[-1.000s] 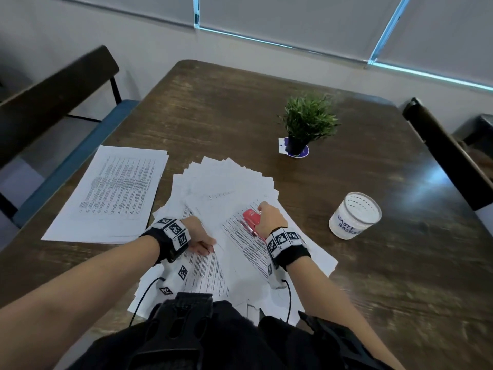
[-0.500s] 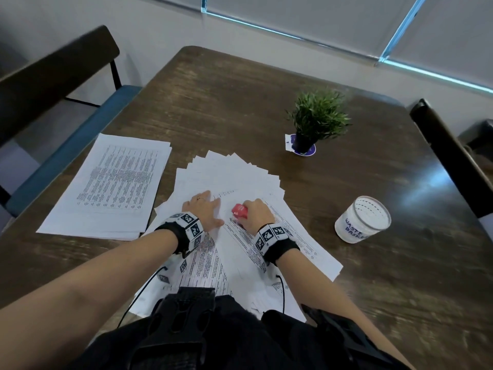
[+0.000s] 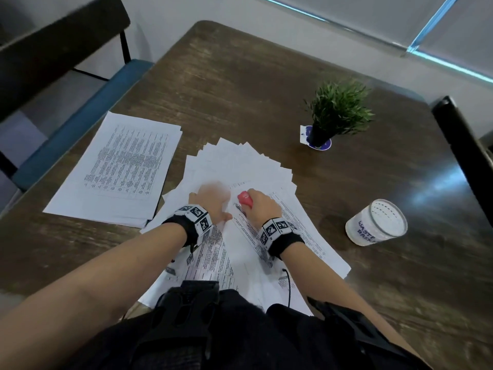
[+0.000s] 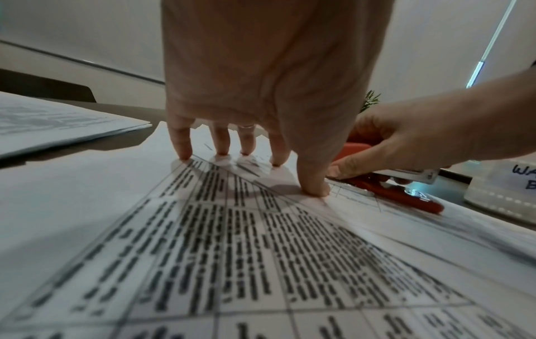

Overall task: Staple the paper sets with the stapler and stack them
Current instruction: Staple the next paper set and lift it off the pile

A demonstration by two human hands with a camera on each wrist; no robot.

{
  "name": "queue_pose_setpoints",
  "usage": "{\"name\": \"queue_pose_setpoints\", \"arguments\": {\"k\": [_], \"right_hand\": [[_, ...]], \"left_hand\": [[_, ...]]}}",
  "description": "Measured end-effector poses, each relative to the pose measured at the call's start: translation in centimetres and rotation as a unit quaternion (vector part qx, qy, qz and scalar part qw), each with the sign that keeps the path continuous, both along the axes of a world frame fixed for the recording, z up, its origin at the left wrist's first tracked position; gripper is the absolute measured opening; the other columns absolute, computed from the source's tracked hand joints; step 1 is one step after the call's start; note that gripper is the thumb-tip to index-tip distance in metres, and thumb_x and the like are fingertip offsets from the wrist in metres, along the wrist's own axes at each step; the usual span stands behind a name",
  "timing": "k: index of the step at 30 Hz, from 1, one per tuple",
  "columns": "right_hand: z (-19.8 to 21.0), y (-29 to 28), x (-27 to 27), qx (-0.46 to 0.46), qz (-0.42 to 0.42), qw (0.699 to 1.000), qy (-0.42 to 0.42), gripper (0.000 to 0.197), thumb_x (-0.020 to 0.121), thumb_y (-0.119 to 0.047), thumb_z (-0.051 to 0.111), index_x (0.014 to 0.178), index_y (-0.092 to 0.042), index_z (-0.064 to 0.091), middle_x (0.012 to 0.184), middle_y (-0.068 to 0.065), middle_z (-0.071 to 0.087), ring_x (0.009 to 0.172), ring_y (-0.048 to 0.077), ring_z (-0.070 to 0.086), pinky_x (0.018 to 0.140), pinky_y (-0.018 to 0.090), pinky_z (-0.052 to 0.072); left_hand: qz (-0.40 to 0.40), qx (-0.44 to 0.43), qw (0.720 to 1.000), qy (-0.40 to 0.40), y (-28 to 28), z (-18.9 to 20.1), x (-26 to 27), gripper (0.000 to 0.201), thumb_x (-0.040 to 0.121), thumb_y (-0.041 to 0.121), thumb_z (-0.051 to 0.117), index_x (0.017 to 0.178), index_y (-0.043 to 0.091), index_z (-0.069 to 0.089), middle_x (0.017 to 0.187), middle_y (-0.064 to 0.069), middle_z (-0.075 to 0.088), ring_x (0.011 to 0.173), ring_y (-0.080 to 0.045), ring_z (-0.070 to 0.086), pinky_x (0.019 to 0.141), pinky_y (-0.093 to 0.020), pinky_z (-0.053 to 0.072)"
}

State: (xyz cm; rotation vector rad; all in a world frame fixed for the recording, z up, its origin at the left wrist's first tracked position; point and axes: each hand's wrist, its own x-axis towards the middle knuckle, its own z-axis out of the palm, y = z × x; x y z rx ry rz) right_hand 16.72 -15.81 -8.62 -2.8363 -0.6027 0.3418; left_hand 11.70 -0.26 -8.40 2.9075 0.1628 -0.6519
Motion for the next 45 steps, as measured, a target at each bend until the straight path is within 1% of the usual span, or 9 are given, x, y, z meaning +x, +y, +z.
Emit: {"name": "queue_pose_setpoints", "arguments": {"k": [4, 8, 12, 14, 19, 21, 32, 42, 45], "right_hand": [[0.1, 0.1, 0.6, -0.013, 0.023, 1.000, -0.001, 0.027, 0.095, -0.033, 0.052, 0.119, -0.020, 0.052, 0.114, 0.005, 0.061, 0.101, 0.030, 0.061, 0.077, 0.038, 0.048], [-0.7, 0.6, 0.1, -0.025, 0.002, 1.000, 0.011, 0.030, 0.099, -0.034, 0.047, 0.119, -0.012, 0.045, 0.115, 0.009, 0.061, 0.100, 0.033, 0.062, 0.072, 0.035, 0.043], [-1.1, 1.9, -0.3, -0.035, -0.055, 0.997, 0.036, 0.036, 0.101, -0.036, 0.043, 0.120, -0.006, 0.041, 0.111, 0.014, 0.063, 0.102, 0.034, 0.061, 0.074, 0.036, 0.043], [-1.1, 2.0, -0.4, -0.040, -0.051, 0.997, 0.035, 0.035, 0.101, -0.037, 0.042, 0.120, -0.007, 0.041, 0.110, 0.013, 0.064, 0.100, 0.033, 0.061, 0.075, 0.038, 0.045], [-0.7, 1.1, 1.2, -0.084, 0.090, 0.991, -0.045, 0.034, 0.102, -0.039, 0.038, 0.123, -0.014, 0.043, 0.116, 0.006, 0.060, 0.095, 0.030, 0.061, 0.066, 0.034, 0.039], [-0.6, 1.1, 1.6, -0.094, 0.108, 0.988, -0.057, 0.034, 0.102, -0.041, 0.038, 0.123, -0.015, 0.043, 0.114, 0.005, 0.060, 0.093, 0.029, 0.061, 0.064, 0.033, 0.038], [-1.3, 2.1, 0.0, -0.068, -0.005, 0.998, -0.016, 0.032, 0.102, -0.041, 0.039, 0.116, -0.012, 0.042, 0.109, 0.007, 0.062, 0.089, 0.030, 0.063, 0.063, 0.033, 0.038], [-1.1, 1.7, 0.8, -0.091, 0.067, 0.992, -0.060, 0.035, 0.102, -0.042, 0.036, 0.120, -0.014, 0.043, 0.113, 0.006, 0.060, 0.088, 0.029, 0.061, 0.061, 0.034, 0.036], [-1.2, 2.1, 0.3, -0.088, 0.033, 0.995, -0.046, 0.036, 0.102, -0.042, 0.036, 0.120, -0.012, 0.042, 0.111, 0.008, 0.060, 0.088, 0.030, 0.063, 0.061, 0.033, 0.037]], "left_hand": [[0.023, -0.032, 0.999, -0.008, 0.1, 0.3, 0.0, 0.072, 0.087, 0.060, 0.057, 0.149, 0.038, 0.027, 0.162, 0.004, 0.011, 0.144, -0.030, 0.017, 0.109, -0.053, 0.030], [0.062, -0.052, 0.996, -0.024, 0.0, 0.4, 0.2, 0.081, 0.082, 0.059, 0.065, 0.149, 0.027, 0.032, 0.159, 0.007, 0.021, 0.141, -0.027, 0.024, 0.107, -0.049, 0.034], [0.079, -0.055, 0.995, -0.032, -0.1, 0.3, 0.4, 0.077, 0.078, 0.058, 0.069, 0.141, 0.024, 0.040, 0.152, 0.007, 0.033, 0.135, -0.026, 0.032, 0.100, -0.045, 0.038], [0.075, -0.047, 0.996, -0.028, -0.2, 0.3, 0.4, 0.074, 0.079, 0.058, 0.068, 0.139, 0.024, 0.042, 0.152, 0.006, 0.032, 0.133, -0.026, 0.033, 0.098, -0.044, 0.039], [0.062, -0.034, 0.997, -0.018, -0.1, 0.3, 0.6, 0.071, 0.080, 0.061, 0.065, 0.139, 0.028, 0.044, 0.151, 0.003, 0.029, 0.131, -0.028, 0.032, 0.095, -0.042, 0.040], [0.062, -0.035, 0.997, -0.016, -0.1, 0.2, 0.7, 0.069, 0.079, 0.060, 0.065, 0.138, 0.029, 0.045, 0.151, 0.003, 0.029, 0.131, -0.028, 0.032, 0.094, -0.042, 0.040], [0.080, -0.031, 0.996, -0.033, -0.1, -0.5, 0.8, 0.079, 0.078, 0.062, 0.066, 0.143, 0.028, 0.038, 0.151, 0.004, 0.032, 0.131, -0.027, 0.032, 0.096, -0.041, 0.038], [0.087, -0.049, 0.994, -0.033, 0.0, -0.5, 0.8, 0.071, 0.077, 0.060, 0.068, 0.138, 0.030, 0.046, 0.151, 0.005, 0.031, 0.132, -0.027, 0.032, 0.098, -0.042, 0.037], [0.091, -0.055, 0.994, -0.038, -0.1, -0.5, 0.7, 0.069, 0.077, 0.058, 0.069, 0.137, 0.030, 0.049, 0.151, 0.005, 0.031, 0.132, -0.027, 0.032, 0.099, -0.043, 0.037]]}}
